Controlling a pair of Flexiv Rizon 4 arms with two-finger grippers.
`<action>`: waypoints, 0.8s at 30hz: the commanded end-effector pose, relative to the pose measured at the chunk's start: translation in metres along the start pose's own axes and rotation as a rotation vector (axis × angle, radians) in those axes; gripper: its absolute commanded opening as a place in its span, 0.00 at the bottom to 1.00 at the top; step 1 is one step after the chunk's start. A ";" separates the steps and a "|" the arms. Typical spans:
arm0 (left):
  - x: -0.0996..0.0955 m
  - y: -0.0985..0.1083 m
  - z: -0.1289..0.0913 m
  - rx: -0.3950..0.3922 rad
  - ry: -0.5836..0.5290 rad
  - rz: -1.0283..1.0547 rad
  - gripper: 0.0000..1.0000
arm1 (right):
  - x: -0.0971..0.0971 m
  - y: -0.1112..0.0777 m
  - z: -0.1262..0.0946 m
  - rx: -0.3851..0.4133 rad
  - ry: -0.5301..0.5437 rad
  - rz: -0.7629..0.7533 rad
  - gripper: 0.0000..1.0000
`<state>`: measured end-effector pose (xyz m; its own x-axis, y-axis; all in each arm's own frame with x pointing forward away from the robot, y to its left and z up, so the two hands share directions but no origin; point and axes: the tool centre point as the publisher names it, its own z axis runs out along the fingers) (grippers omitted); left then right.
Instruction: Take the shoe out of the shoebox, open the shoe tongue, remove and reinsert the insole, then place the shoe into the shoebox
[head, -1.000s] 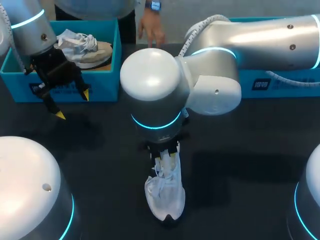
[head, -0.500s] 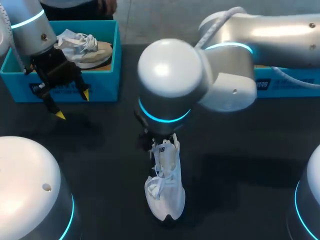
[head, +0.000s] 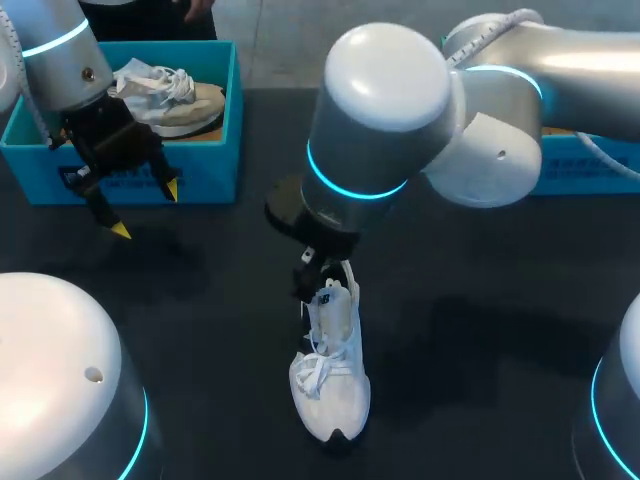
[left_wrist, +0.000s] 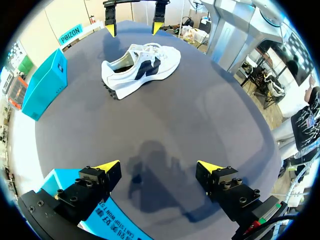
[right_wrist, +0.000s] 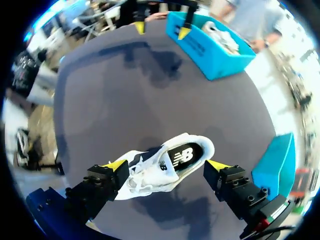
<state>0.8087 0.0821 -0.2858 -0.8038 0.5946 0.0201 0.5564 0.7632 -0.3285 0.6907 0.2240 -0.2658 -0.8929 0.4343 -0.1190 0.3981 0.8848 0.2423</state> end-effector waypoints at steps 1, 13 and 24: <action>0.001 0.000 0.000 -0.002 -0.002 0.001 1.00 | -0.005 -0.006 0.002 -0.021 0.151 -0.157 1.00; 0.001 0.000 0.000 -0.002 -0.002 0.001 1.00 | -0.038 0.031 0.033 0.099 0.083 -0.384 1.00; 0.001 0.000 0.000 -0.002 -0.002 0.001 1.00 | -0.063 0.034 0.060 0.110 0.038 -0.445 1.00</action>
<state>0.8087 0.0821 -0.2858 -0.8037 0.5946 0.0201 0.5564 0.7632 -0.3285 0.7675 0.2337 -0.2968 -0.9872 0.0060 -0.1591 -0.0048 0.9977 0.0677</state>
